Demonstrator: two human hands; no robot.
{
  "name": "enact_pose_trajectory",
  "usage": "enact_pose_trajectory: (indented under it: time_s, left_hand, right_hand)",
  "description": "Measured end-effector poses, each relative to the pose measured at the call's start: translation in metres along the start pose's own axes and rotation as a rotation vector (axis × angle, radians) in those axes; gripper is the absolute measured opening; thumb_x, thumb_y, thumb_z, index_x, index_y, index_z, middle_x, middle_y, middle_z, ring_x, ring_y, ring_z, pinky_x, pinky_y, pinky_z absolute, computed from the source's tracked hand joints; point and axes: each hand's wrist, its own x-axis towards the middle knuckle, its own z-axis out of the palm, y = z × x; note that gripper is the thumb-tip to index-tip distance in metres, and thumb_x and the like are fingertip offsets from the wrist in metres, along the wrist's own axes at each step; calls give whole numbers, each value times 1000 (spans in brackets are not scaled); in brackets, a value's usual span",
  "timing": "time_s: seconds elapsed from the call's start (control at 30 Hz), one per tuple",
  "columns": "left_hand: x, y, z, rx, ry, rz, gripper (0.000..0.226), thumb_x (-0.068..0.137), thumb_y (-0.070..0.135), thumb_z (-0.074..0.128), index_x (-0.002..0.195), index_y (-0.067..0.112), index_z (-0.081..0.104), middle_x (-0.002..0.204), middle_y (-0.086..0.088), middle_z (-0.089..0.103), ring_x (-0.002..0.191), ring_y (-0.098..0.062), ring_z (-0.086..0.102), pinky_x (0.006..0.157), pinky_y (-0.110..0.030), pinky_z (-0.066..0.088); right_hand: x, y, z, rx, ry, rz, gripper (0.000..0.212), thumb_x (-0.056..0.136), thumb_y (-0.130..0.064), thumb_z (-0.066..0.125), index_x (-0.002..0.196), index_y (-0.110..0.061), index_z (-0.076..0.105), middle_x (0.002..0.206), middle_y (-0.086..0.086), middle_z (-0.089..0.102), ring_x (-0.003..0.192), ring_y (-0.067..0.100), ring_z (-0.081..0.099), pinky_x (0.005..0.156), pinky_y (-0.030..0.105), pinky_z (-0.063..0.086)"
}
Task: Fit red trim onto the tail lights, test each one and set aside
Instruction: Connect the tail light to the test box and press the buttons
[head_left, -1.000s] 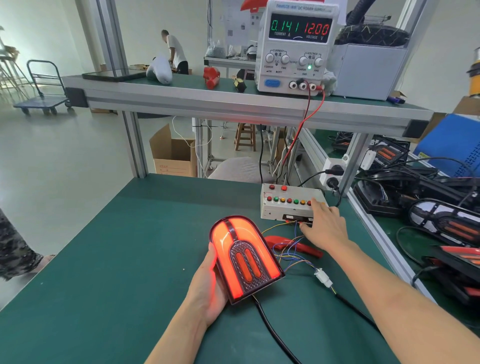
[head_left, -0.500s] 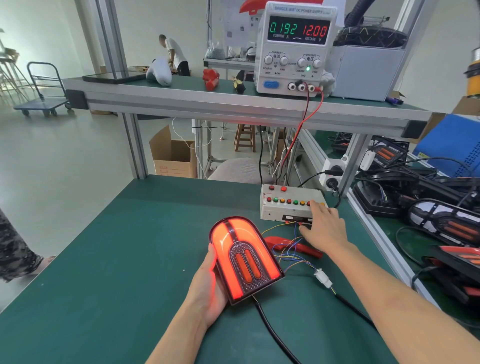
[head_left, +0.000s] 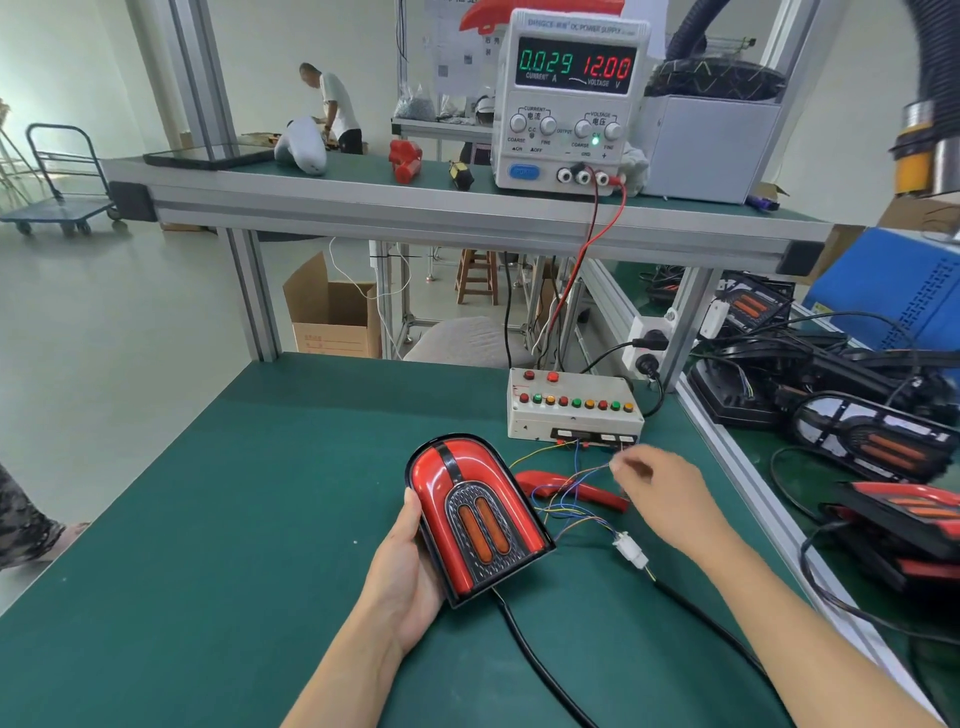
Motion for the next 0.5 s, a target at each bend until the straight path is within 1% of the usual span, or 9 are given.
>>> enact_pose_trajectory:
  time_s: [0.03, 0.07, 0.1, 0.2, 0.3, 0.33, 0.4, 0.5]
  left_hand:
    - [0, 0, 0, -1, -1, 3, 59, 104, 56, 35, 130, 11, 63, 122, -15, 72, 108, -31, 72, 92, -53, 54]
    - [0, 0, 0, -2, -2, 6, 59, 104, 56, 35, 130, 11, 63, 122, -15, 72, 108, -31, 72, 91, -52, 54]
    - [-1, -1, 0, -3, -1, 8, 59, 104, 56, 35, 130, 11, 63, 122, -15, 73, 108, -30, 73, 89, -52, 55]
    - [-1, -1, 1, -2, 12, 10, 58, 105, 54, 36, 129, 9, 63, 121, -16, 73, 106, -30, 73, 87, -51, 55]
    - [-2, -3, 3, 5, 40, 25, 55, 106, 51, 37, 129, 7, 62, 120, -16, 73, 106, -30, 73, 89, -51, 54]
    - [-2, -3, 4, 5, 52, 34, 54, 106, 49, 38, 130, 7, 61, 120, -16, 73, 107, -29, 73, 91, -52, 54]
    - [-2, -2, 7, 10, 84, 56, 49, 107, 44, 41, 132, 6, 60, 120, -15, 73, 108, -28, 73, 95, -52, 53]
    - [-1, 2, 9, 67, 159, 86, 42, 107, 36, 46, 125, 2, 61, 111, -14, 76, 99, -26, 76, 88, -48, 56]
  right_hand:
    - [-14, 4, -2, -34, -59, 10, 18, 100, -40, 58, 86, -33, 67, 85, -14, 71, 82, 9, 64, 73, 27, 49]
    - [-28, 10, -3, -68, -105, 24, 24, 99, -45, 58, 81, -32, 66, 78, -12, 71, 77, 8, 64, 70, 26, 48]
    - [-43, 16, -2, -107, -140, 36, 25, 97, -48, 59, 81, -32, 67, 76, -12, 69, 75, 7, 62, 69, 25, 48]
    - [-75, 31, 3, -242, -151, 3, 17, 94, -51, 63, 93, -34, 66, 88, -12, 58, 82, 4, 56, 70, 26, 43]
    - [-85, 32, 8, -296, -127, -22, 17, 94, -49, 63, 90, -34, 57, 89, -11, 48, 84, 9, 51, 71, 28, 40]
    - [-86, 31, 10, -302, -113, -32, 17, 95, -49, 62, 90, -34, 55, 89, -11, 47, 86, 10, 49, 72, 28, 41]
    - [-85, 28, 14, -300, -77, -40, 15, 98, -47, 59, 96, -33, 58, 91, -11, 48, 88, 10, 50, 74, 29, 43]
    - [-84, 26, 17, -329, -44, -54, 21, 100, -49, 54, 98, -29, 61, 89, -11, 48, 85, 12, 50, 72, 30, 44]
